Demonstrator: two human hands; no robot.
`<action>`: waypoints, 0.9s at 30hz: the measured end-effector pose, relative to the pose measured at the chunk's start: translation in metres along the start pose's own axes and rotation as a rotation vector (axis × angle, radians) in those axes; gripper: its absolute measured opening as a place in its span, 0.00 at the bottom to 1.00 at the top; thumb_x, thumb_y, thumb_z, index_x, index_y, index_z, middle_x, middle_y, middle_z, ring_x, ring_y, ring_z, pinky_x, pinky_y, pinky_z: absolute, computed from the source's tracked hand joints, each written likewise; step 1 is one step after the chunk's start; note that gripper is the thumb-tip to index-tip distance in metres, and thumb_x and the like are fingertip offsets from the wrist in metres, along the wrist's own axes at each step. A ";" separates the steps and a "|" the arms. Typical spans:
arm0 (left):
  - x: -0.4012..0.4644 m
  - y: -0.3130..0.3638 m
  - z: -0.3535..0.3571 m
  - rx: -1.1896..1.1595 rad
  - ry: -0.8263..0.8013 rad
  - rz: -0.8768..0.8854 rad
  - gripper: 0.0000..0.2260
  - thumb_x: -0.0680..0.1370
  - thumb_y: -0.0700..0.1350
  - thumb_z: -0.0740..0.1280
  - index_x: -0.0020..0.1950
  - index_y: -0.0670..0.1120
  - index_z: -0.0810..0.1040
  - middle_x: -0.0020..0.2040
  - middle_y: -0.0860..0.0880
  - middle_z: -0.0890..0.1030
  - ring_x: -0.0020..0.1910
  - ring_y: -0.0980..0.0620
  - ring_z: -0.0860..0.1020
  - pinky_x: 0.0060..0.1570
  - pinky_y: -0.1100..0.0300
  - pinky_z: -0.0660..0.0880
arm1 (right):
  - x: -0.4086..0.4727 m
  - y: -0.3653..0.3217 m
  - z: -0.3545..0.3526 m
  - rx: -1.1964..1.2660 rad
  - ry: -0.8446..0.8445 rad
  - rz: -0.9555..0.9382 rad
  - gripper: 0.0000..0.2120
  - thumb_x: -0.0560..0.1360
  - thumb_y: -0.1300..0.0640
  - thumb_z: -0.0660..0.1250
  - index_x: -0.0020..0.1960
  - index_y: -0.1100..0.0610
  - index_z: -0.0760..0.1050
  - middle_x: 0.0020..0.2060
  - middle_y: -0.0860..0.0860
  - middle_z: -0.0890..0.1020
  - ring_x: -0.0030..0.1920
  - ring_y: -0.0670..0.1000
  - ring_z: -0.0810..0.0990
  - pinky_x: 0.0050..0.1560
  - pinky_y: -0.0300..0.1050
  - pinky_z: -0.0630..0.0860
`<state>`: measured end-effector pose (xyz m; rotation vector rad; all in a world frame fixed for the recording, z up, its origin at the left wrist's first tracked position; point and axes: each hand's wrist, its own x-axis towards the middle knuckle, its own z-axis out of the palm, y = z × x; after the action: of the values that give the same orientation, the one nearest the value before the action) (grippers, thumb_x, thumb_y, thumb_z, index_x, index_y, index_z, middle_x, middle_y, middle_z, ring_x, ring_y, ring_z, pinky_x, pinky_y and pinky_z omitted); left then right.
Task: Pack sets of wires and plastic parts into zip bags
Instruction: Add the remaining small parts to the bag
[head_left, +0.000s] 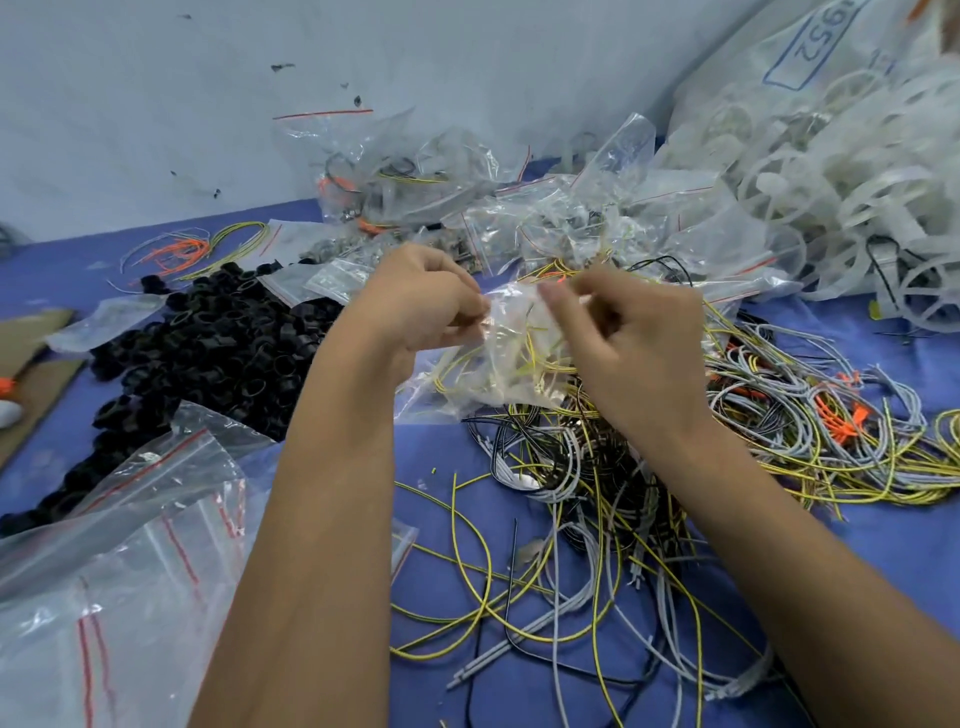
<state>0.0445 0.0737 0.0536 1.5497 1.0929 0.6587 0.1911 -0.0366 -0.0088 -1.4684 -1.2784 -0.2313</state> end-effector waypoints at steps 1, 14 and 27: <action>0.000 0.000 -0.003 -0.014 -0.016 -0.001 0.11 0.75 0.27 0.70 0.38 0.41 0.76 0.33 0.44 0.80 0.25 0.55 0.79 0.31 0.63 0.79 | 0.003 0.001 -0.002 -0.034 0.136 0.046 0.15 0.79 0.42 0.69 0.43 0.53 0.79 0.27 0.45 0.76 0.29 0.46 0.74 0.35 0.42 0.70; -0.005 0.009 -0.006 -0.038 -0.026 0.068 0.11 0.75 0.27 0.69 0.39 0.41 0.75 0.29 0.46 0.80 0.25 0.53 0.78 0.31 0.62 0.79 | 0.019 0.006 -0.025 -0.356 -0.491 0.214 0.31 0.64 0.20 0.62 0.46 0.45 0.83 0.36 0.41 0.82 0.38 0.40 0.79 0.42 0.44 0.76; -0.012 0.014 0.007 0.119 -0.071 0.060 0.11 0.74 0.27 0.69 0.37 0.40 0.75 0.33 0.42 0.79 0.27 0.52 0.80 0.31 0.62 0.80 | 0.021 0.006 -0.026 0.054 -0.701 0.107 0.05 0.71 0.60 0.80 0.41 0.51 0.87 0.31 0.43 0.84 0.32 0.40 0.79 0.38 0.35 0.74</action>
<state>0.0497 0.0602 0.0664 1.7010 1.0518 0.5833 0.2166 -0.0446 0.0128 -1.6270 -1.7262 0.4263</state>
